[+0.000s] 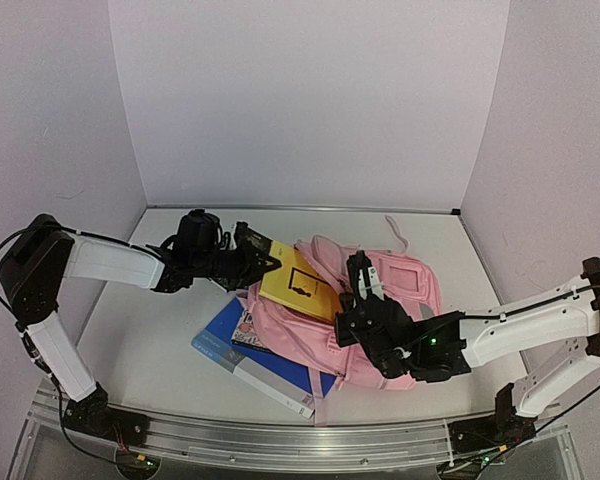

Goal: Pack the student bag
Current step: Place the book in the student bag.

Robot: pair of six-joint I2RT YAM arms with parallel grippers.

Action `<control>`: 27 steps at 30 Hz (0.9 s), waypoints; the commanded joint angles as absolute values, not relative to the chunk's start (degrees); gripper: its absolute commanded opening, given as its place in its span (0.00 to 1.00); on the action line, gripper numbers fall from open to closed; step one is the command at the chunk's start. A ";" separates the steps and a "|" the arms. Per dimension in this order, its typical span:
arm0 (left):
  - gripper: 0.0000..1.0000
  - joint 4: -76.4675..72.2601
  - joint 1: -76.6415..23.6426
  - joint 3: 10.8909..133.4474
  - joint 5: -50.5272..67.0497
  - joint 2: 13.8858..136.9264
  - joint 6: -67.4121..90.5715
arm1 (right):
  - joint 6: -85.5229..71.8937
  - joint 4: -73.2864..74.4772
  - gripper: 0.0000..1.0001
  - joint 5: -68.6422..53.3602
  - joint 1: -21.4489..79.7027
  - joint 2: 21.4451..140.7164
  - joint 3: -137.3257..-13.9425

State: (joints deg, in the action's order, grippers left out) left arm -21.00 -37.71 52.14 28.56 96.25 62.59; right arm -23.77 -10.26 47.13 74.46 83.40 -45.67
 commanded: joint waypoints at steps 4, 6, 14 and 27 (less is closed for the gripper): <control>0.25 -18.05 -42.08 63.05 23.42 98.69 52.67 | -24.07 -18.37 0.00 50.29 75.30 82.86 -50.21; 0.37 -9.61 -42.10 64.93 21.15 97.56 48.00 | -23.97 -18.39 0.00 50.37 75.32 82.59 -50.07; 0.66 8.61 -42.11 66.27 12.45 89.36 36.00 | -23.93 -18.37 0.00 50.86 75.32 83.14 -50.05; 0.46 8.34 -44.64 67.82 18.17 96.42 35.96 | -23.90 -18.37 0.00 50.63 75.41 83.65 -50.36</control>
